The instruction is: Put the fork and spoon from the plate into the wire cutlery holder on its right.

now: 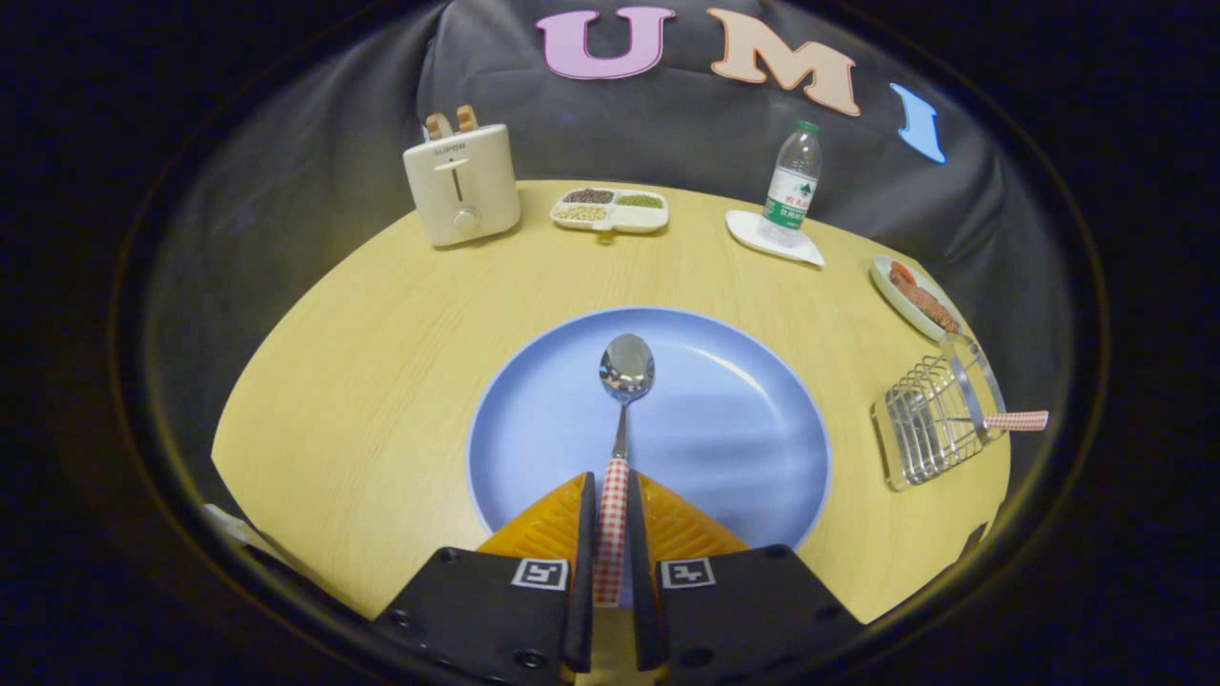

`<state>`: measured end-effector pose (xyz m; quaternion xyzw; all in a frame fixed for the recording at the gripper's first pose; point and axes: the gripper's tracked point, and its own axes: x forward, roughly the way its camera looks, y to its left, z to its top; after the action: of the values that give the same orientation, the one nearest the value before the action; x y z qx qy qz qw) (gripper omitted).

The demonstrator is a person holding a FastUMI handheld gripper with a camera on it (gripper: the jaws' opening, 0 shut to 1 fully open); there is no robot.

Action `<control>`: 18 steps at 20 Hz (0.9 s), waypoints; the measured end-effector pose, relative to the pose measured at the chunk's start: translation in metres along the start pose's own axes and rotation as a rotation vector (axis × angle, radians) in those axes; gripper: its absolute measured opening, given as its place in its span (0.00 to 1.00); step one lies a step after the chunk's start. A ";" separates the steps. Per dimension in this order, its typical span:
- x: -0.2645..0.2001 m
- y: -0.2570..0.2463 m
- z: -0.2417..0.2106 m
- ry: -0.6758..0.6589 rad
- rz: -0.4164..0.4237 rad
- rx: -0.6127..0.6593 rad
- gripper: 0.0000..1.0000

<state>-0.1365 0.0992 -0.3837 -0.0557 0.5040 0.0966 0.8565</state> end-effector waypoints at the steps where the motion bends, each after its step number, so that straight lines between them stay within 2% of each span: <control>1: -0.001 -0.004 -0.001 0.003 -0.005 -0.004 0.13; 6: -0.010 -0.018 0.000 0.048 0.019 -0.046 0.11; 18: -0.053 -0.066 0.032 0.043 0.103 -0.152 0.08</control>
<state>-0.1196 0.0355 -0.3218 -0.0966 0.5156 0.1771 0.8327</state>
